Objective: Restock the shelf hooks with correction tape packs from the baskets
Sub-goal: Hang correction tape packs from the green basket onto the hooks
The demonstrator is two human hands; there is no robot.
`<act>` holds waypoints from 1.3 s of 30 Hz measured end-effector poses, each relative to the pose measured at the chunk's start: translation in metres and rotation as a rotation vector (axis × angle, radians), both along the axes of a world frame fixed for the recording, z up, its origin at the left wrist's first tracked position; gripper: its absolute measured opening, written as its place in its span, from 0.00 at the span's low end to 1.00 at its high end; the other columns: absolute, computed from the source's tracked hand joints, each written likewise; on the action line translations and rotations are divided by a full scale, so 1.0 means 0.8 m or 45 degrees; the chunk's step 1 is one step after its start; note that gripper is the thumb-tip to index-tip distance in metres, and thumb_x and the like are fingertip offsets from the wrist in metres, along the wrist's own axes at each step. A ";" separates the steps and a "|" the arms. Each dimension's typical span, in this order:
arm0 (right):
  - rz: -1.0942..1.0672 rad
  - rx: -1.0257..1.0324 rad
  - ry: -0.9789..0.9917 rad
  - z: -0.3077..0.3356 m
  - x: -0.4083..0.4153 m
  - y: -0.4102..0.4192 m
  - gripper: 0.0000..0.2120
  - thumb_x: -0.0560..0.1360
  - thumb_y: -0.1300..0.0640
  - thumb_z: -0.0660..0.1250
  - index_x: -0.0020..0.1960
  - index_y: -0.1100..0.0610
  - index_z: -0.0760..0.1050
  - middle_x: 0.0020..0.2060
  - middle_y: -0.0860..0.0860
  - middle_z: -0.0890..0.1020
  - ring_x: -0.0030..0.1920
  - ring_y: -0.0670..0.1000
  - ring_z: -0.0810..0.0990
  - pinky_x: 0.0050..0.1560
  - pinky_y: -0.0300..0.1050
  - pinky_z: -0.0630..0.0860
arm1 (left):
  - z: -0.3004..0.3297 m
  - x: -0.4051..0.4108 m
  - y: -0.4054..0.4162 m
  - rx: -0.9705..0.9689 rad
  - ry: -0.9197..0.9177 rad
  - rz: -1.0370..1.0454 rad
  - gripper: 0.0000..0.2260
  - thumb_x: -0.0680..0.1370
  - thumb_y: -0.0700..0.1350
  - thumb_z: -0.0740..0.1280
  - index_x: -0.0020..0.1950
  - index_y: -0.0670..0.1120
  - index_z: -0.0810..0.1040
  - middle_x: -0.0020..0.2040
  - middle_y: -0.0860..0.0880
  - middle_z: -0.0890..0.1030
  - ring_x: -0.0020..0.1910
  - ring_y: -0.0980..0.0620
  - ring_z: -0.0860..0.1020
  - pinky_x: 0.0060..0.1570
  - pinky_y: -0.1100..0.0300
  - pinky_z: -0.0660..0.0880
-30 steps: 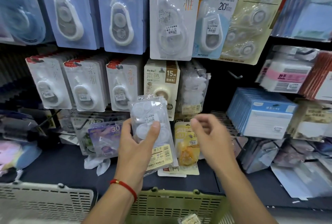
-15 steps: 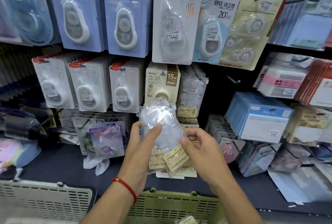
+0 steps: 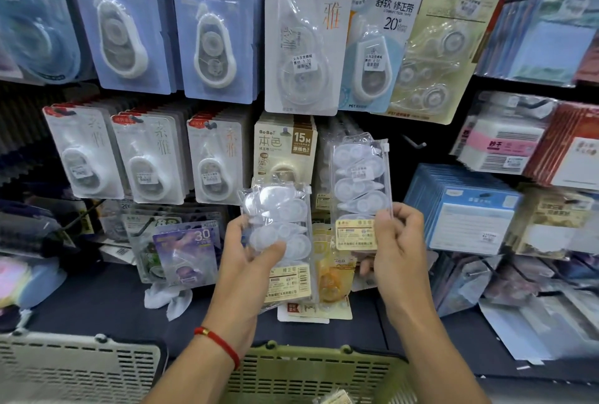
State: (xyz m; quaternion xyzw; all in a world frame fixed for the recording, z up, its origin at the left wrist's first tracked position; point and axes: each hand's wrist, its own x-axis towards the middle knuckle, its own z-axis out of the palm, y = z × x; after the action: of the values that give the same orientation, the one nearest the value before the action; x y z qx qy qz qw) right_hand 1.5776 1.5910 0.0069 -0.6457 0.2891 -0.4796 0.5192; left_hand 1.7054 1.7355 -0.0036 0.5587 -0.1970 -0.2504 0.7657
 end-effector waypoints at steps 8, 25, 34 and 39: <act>-0.015 0.039 -0.060 0.000 0.001 -0.006 0.05 0.86 0.45 0.61 0.58 0.47 0.70 0.43 0.56 0.86 0.25 0.53 0.78 0.27 0.45 0.75 | -0.005 0.003 -0.002 0.002 -0.037 -0.001 0.22 0.81 0.36 0.70 0.68 0.57 0.74 0.51 0.52 0.88 0.50 0.54 0.87 0.43 0.65 0.81; 0.487 -0.148 0.582 -0.022 0.004 0.029 0.20 0.73 0.31 0.67 0.54 0.45 0.82 0.47 0.49 0.86 0.46 0.53 0.84 0.51 0.59 0.83 | -0.011 -0.003 -0.007 -0.085 -0.164 0.032 0.25 0.75 0.33 0.76 0.67 0.50 0.73 0.54 0.55 0.88 0.52 0.54 0.87 0.46 0.64 0.83; 0.263 -0.047 0.034 -0.015 0.005 0.017 0.07 0.86 0.49 0.63 0.55 0.51 0.77 0.42 0.50 0.86 0.37 0.49 0.84 0.33 0.45 0.81 | -0.006 0.001 -0.006 -0.050 -0.033 0.083 0.21 0.79 0.39 0.74 0.67 0.57 0.73 0.52 0.53 0.89 0.49 0.54 0.87 0.39 0.63 0.82; 0.163 0.057 -0.118 0.000 0.005 0.002 0.09 0.86 0.48 0.63 0.53 0.51 0.79 0.44 0.60 0.85 0.36 0.52 0.80 0.28 0.43 0.78 | -0.004 -0.003 -0.005 -0.039 -0.031 0.070 0.22 0.79 0.35 0.72 0.65 0.58 0.74 0.48 0.53 0.89 0.43 0.59 0.87 0.35 0.67 0.80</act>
State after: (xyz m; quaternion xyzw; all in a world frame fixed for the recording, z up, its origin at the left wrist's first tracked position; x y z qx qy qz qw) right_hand 1.5812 1.5924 0.0068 -0.6280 0.2336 -0.4684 0.5759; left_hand 1.7033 1.7314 -0.0072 0.5551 -0.1948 -0.2192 0.7783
